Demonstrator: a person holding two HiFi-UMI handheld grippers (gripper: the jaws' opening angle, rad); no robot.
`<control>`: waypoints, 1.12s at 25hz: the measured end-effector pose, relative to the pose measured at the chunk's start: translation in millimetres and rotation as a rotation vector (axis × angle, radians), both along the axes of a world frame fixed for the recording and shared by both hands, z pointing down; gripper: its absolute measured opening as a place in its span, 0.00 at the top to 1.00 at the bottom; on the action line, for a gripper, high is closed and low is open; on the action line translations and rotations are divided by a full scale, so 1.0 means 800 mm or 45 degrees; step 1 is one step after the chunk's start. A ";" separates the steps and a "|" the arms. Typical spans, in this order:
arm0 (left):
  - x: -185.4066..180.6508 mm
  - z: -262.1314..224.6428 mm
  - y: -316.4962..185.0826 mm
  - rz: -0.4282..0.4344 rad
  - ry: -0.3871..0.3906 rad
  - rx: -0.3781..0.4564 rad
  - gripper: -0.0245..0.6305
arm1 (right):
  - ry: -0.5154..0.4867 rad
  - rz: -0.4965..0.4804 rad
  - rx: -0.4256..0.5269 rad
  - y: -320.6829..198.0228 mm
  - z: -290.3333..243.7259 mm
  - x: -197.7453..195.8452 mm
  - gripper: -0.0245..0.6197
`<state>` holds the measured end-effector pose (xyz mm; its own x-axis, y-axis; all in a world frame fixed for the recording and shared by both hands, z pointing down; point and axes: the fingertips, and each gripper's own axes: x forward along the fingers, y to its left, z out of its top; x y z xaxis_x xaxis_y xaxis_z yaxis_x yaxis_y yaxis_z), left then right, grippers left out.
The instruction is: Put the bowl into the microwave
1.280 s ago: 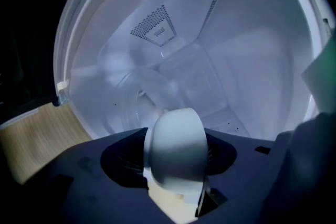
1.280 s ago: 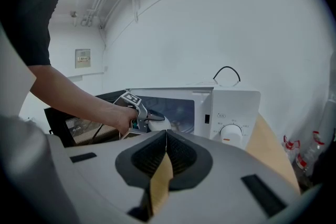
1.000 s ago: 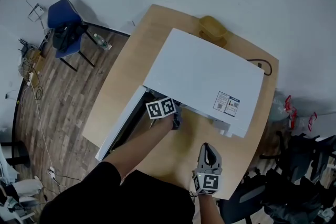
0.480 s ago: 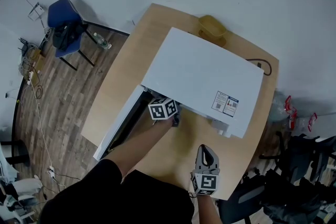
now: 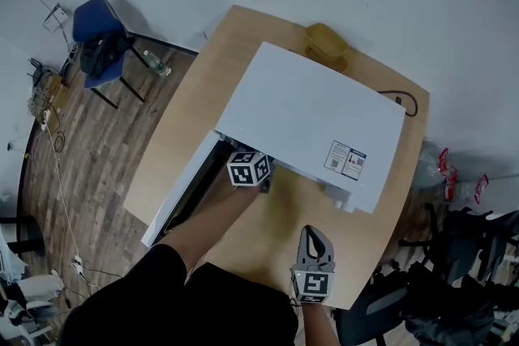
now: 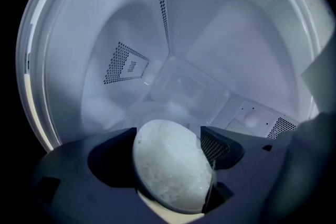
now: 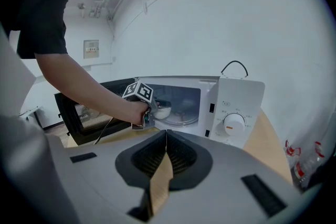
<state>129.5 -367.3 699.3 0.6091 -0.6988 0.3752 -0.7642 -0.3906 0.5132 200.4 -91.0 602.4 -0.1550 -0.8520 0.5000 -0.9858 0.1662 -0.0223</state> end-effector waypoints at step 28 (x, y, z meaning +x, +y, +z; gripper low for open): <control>-0.026 -0.038 0.072 0.079 0.050 0.084 0.43 | 0.061 0.009 0.031 0.035 -0.016 -0.015 0.87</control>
<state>109.0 -309.5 669.0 0.6653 -0.6817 0.3045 -0.7173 -0.4703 0.5141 188.0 -63.0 589.7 -0.1254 -0.8650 0.4858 -0.9868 0.1595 0.0293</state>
